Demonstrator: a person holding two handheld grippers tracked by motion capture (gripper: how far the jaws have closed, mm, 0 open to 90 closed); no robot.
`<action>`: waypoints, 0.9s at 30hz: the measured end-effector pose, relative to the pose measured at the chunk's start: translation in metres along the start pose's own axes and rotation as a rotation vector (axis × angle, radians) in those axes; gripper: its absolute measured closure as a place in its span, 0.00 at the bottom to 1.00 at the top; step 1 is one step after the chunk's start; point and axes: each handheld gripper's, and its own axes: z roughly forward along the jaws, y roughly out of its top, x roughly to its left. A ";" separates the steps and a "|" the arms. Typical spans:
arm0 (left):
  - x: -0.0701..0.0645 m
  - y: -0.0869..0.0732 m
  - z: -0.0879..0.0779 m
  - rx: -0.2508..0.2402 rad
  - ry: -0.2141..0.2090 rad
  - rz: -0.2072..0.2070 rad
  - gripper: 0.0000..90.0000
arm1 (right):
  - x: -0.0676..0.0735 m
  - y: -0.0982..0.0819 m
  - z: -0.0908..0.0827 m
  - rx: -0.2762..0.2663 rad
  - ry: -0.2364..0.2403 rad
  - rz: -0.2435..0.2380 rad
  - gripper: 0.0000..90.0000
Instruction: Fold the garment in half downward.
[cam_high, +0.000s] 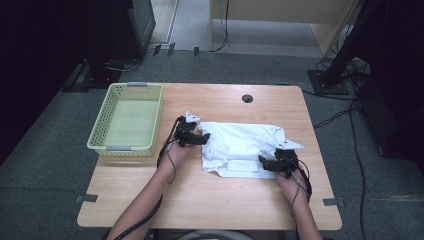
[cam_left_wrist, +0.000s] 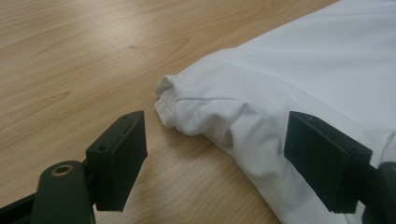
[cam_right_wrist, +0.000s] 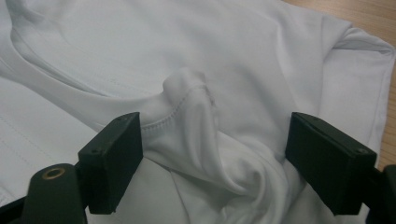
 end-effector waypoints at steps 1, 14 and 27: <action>0.001 0.001 0.000 0.000 0.001 0.003 0.24 | 0.000 0.000 0.000 0.001 0.000 -0.001 0.20; 0.002 0.008 0.005 -0.008 0.004 0.002 0.24 | 0.001 0.000 0.001 0.005 -0.001 -0.008 0.18; 0.004 0.015 0.016 -0.012 0.003 0.014 0.24 | 0.003 0.001 0.002 0.012 0.003 -0.009 0.15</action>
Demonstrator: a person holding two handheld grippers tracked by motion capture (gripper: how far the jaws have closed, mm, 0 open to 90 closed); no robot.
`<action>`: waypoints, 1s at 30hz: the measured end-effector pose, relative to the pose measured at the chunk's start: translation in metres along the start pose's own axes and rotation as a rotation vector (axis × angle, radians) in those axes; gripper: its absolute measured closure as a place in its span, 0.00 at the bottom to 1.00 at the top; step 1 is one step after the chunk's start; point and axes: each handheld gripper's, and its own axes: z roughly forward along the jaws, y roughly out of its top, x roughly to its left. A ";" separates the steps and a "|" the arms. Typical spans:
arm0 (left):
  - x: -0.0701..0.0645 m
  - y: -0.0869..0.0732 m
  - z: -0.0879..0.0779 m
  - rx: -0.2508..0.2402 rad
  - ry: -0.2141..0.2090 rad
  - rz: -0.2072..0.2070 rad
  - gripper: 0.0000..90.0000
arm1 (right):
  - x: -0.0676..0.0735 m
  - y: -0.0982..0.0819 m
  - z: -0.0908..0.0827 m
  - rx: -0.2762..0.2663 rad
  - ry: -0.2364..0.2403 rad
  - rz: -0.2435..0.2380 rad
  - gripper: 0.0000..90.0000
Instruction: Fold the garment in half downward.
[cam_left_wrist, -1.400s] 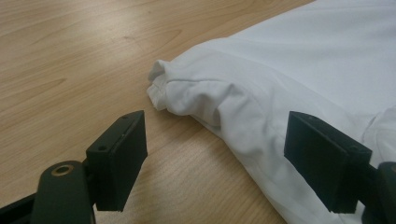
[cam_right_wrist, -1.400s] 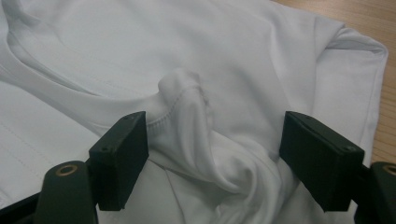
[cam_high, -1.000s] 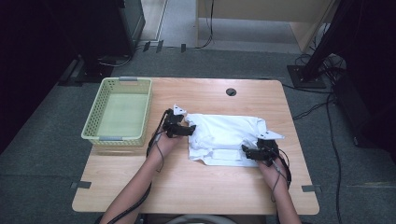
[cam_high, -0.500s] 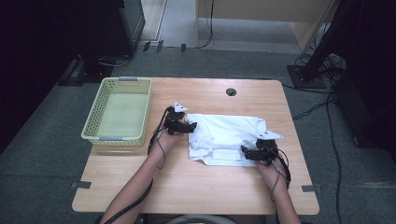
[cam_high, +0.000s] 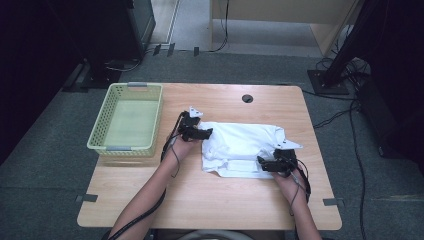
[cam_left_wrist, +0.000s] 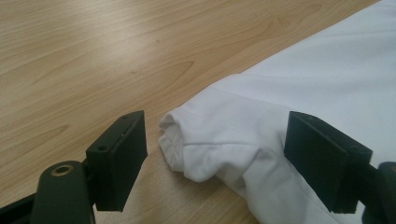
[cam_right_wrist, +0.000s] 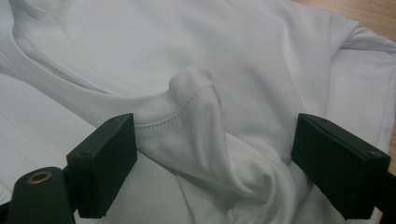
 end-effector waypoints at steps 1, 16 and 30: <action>0.000 0.000 0.001 0.002 0.000 -0.004 0.24 | 0.000 0.000 0.000 0.000 -0.001 0.000 0.15; 0.000 -0.002 0.012 -0.010 -0.003 0.006 0.24 | 0.000 0.000 0.000 0.000 -0.001 0.000 0.15; 0.004 -0.006 0.018 0.005 -0.001 0.010 0.23 | -0.005 0.000 0.000 -0.003 0.005 -0.005 0.16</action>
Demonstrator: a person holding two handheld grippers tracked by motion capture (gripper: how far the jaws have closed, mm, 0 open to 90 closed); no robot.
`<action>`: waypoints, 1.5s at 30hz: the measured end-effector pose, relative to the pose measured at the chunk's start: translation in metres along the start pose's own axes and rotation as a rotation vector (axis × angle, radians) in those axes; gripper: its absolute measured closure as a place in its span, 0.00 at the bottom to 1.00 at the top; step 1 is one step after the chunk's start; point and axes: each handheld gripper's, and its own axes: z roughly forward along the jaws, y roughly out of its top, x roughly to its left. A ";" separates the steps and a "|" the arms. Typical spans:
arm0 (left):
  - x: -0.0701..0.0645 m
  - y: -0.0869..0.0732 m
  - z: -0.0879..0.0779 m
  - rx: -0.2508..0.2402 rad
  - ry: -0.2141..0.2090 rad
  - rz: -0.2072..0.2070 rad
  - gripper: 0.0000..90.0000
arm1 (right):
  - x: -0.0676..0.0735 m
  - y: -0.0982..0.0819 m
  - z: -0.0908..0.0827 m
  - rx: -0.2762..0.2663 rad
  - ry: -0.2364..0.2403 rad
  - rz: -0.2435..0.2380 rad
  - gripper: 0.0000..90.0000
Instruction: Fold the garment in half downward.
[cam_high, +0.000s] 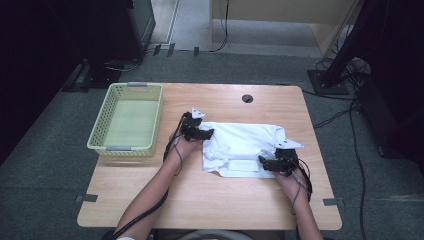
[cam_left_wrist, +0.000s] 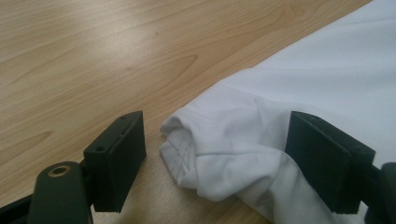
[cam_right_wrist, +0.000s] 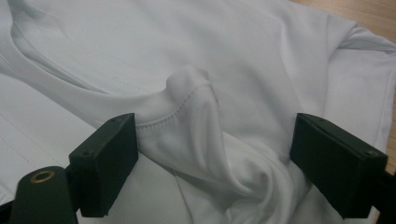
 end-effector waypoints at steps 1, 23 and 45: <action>0.001 0.000 0.000 0.001 -0.002 -0.003 0.23 | -0.001 0.000 0.000 0.001 -0.001 0.001 0.16; -0.005 -0.004 -0.004 0.000 0.023 -0.007 0.25 | 0.000 0.005 -0.005 -0.007 -0.048 0.087 0.37; -0.003 -0.002 -0.002 0.000 0.003 0.010 0.25 | 0.024 0.015 -0.026 -0.010 -0.120 0.138 0.38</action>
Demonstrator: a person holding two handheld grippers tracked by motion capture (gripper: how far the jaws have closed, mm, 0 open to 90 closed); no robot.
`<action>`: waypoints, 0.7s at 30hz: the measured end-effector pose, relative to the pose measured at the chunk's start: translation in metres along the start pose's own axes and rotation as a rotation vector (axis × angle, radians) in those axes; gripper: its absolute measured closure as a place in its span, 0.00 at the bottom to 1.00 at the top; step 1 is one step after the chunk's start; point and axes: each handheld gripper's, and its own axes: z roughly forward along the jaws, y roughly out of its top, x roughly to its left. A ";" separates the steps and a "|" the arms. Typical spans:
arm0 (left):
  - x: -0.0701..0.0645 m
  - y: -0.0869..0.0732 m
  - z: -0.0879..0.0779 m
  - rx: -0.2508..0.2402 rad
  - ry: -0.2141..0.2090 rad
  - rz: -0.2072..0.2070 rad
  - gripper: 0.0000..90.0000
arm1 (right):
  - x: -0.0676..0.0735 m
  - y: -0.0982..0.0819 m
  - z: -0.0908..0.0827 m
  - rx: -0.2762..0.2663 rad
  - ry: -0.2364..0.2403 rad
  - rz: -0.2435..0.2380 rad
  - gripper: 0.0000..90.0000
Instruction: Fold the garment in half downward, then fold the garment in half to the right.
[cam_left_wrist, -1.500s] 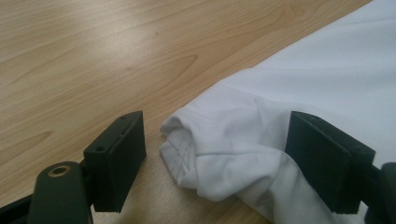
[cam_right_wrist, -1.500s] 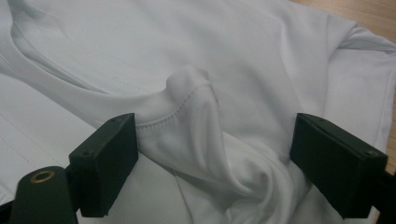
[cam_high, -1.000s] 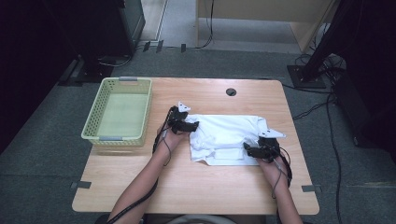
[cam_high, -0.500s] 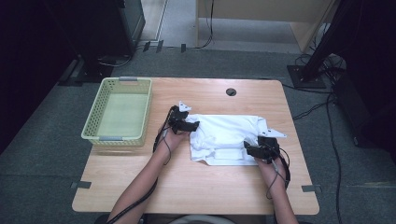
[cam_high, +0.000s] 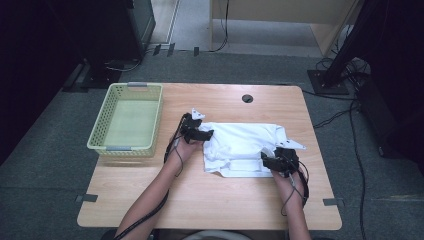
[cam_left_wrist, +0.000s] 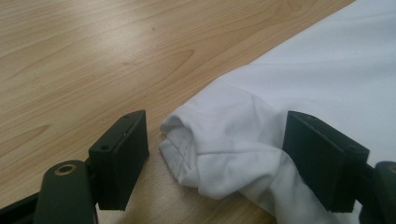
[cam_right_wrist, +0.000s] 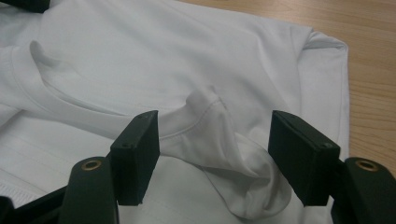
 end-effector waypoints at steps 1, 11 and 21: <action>0.000 0.000 0.000 0.000 0.000 0.000 0.25 | 0.001 0.000 0.000 0.001 -0.005 -0.009 0.38; 0.000 0.000 0.000 0.001 0.002 -0.002 0.25 | 0.016 0.000 0.000 -0.032 -0.020 0.027 0.34; -0.001 0.000 0.000 0.000 0.002 -0.005 0.25 | 0.028 -0.005 0.005 -0.036 -0.002 0.036 0.35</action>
